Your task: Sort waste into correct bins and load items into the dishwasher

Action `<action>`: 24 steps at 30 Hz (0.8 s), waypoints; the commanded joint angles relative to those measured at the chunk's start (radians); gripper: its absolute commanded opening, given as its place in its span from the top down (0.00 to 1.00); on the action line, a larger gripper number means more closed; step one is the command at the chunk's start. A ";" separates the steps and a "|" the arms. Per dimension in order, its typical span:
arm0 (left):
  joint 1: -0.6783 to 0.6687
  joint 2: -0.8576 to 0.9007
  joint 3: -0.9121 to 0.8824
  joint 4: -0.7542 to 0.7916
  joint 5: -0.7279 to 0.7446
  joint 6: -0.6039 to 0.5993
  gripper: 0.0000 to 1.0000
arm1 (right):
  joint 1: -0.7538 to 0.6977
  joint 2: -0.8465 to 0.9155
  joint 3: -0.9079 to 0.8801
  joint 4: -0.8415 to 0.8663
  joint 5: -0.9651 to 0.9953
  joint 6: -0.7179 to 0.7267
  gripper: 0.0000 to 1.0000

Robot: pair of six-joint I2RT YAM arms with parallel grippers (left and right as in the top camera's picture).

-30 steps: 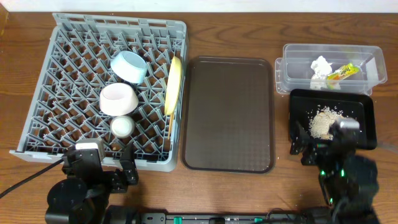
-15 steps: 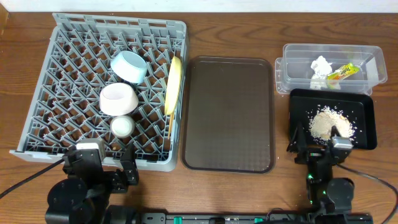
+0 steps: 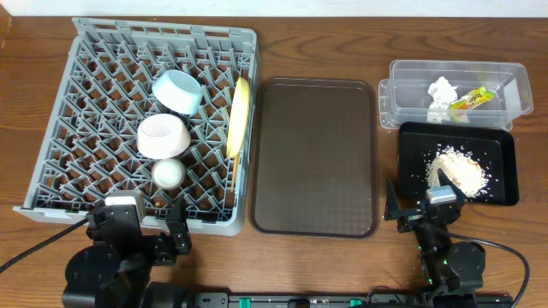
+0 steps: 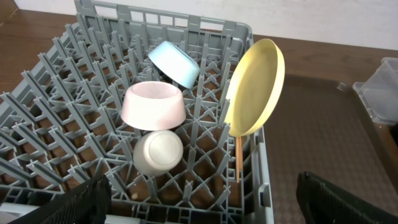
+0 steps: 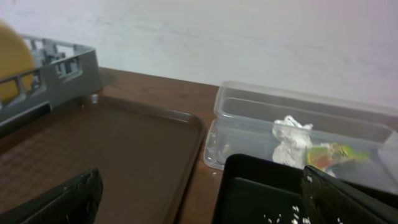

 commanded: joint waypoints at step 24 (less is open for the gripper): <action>-0.002 -0.003 -0.006 -0.004 -0.027 0.044 0.05 | -0.015 -0.002 -0.001 0.000 -0.042 -0.068 0.01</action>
